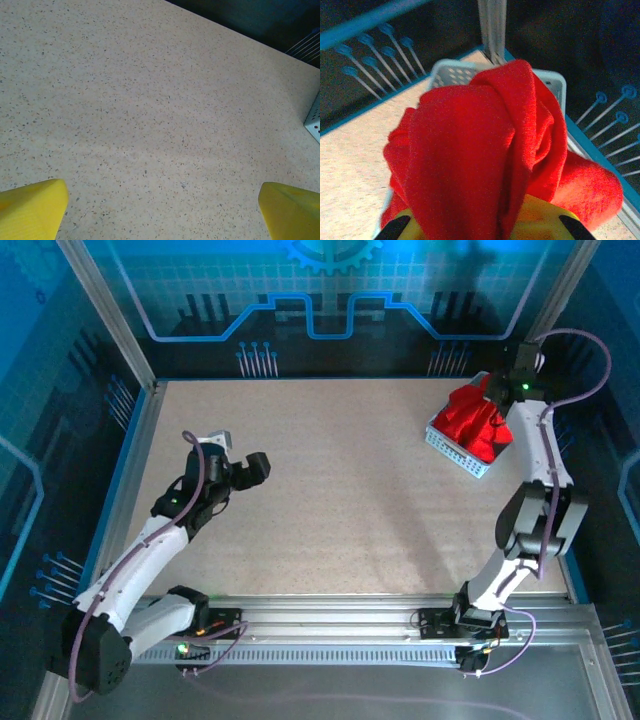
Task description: Fold the inside-out t-shirt
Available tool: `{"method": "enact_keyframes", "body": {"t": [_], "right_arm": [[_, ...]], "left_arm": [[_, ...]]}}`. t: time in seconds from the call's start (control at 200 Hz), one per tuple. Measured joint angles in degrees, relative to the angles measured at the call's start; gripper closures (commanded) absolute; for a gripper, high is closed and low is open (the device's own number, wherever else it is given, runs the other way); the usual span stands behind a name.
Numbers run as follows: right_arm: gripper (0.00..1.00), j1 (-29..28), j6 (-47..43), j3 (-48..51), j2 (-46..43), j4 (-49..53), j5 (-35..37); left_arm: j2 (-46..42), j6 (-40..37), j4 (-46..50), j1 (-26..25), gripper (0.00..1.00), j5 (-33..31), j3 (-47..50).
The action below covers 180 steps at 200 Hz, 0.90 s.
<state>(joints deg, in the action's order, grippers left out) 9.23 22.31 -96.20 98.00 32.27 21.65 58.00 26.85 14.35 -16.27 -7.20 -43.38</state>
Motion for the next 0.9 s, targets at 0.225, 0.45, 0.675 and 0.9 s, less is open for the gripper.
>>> {"method": "enact_keyframes", "body": {"t": [0.225,0.45,0.675,0.9], "right_arm": [[1.0,-5.29,-3.65,-0.46,-11.56,-1.38,-1.79],[1.0,-14.51,-9.49,-3.21,-18.38,-1.9,-4.96],[0.95,-26.95,-14.62,-5.38,-23.58,-2.34,-11.3],[0.91,-36.72,-16.33,-0.11,-25.51,-4.79,-14.01]], "left_arm": [[-0.74,0.02,0.59,-0.42,0.01,0.02,-0.44],[-1.66,0.02,1.75,-0.52,0.01,0.46,-1.75],[-2.32,0.02,2.45,-0.68,0.01,1.11,-3.41],[-3.15,0.2,2.56,-0.79,0.01,1.29,-3.74]]}}
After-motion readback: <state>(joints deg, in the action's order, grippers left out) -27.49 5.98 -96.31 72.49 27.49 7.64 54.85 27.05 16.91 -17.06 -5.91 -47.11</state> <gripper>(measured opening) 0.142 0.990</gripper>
